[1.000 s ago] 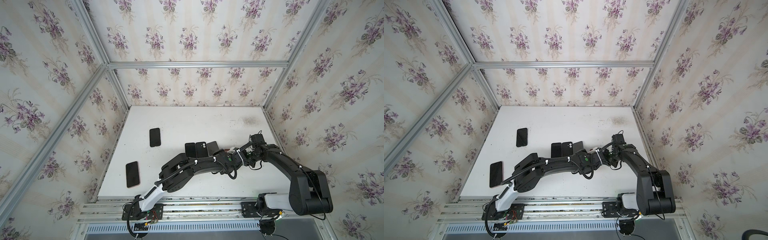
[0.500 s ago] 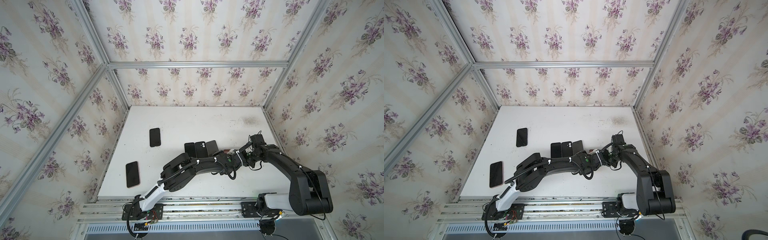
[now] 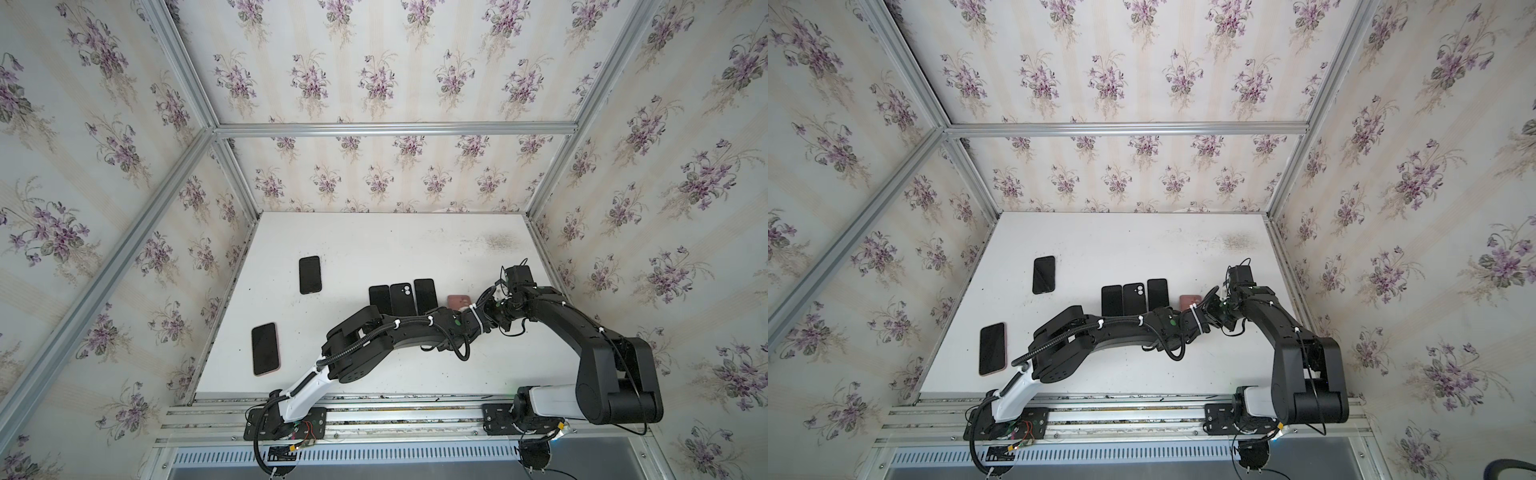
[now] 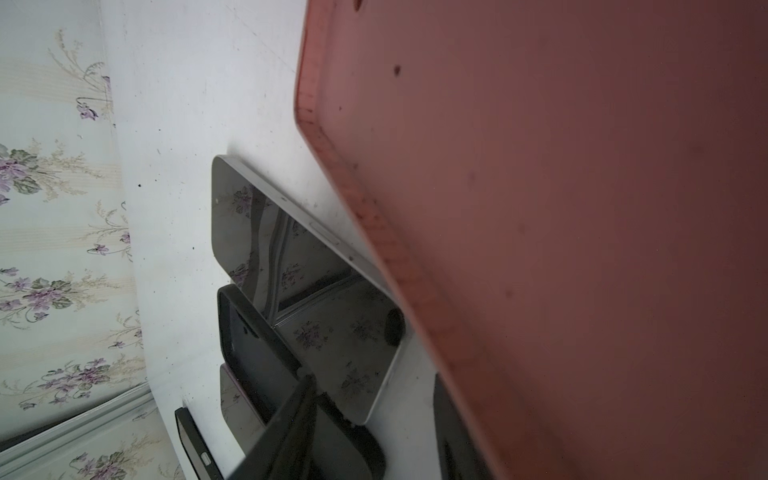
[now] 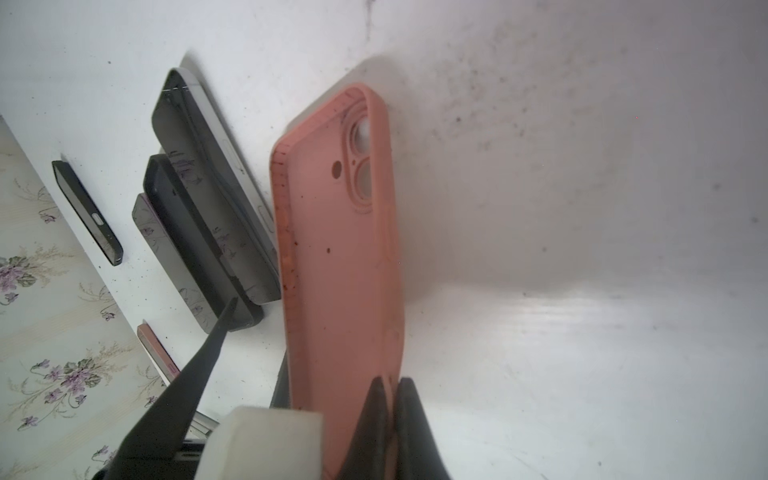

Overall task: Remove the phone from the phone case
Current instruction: 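Lower the silver phone with the left and pink case with the right onto the table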

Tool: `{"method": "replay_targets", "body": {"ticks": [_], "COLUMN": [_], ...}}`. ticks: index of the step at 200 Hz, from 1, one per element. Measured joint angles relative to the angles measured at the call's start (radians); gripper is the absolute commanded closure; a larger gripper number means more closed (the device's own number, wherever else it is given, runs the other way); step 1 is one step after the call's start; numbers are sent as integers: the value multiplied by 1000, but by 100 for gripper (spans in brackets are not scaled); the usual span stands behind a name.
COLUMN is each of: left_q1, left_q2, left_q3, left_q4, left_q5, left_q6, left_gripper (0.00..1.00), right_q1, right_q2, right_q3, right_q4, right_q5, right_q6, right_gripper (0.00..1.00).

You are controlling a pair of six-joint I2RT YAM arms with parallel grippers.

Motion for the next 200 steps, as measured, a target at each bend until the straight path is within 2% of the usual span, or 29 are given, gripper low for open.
{"method": "replay_targets", "body": {"ticks": [35, 82, 159, 200], "left_q1": [7, 50, 159, 281], "left_q2": [-58, -257, -579, -745], "left_q3": [-23, -122, -385, -475], "left_q4": [-27, -6, 30, 34], "left_q5": [19, 60, 174, 240], "left_q6": [5, -63, -209, -312], "left_gripper": [18, 5, 0, 0], "right_q1": [-5, -8, 14, 78], "right_q2": [29, 100, 209, 253], "right_q3": [26, 40, 37, 18], "right_q4": [17, 106, 322, 404], "right_q5": [-19, 14, 21, 44], "right_q6": [-20, -30, 8, 28], "right_gripper": [100, 100, 100, 100]}}
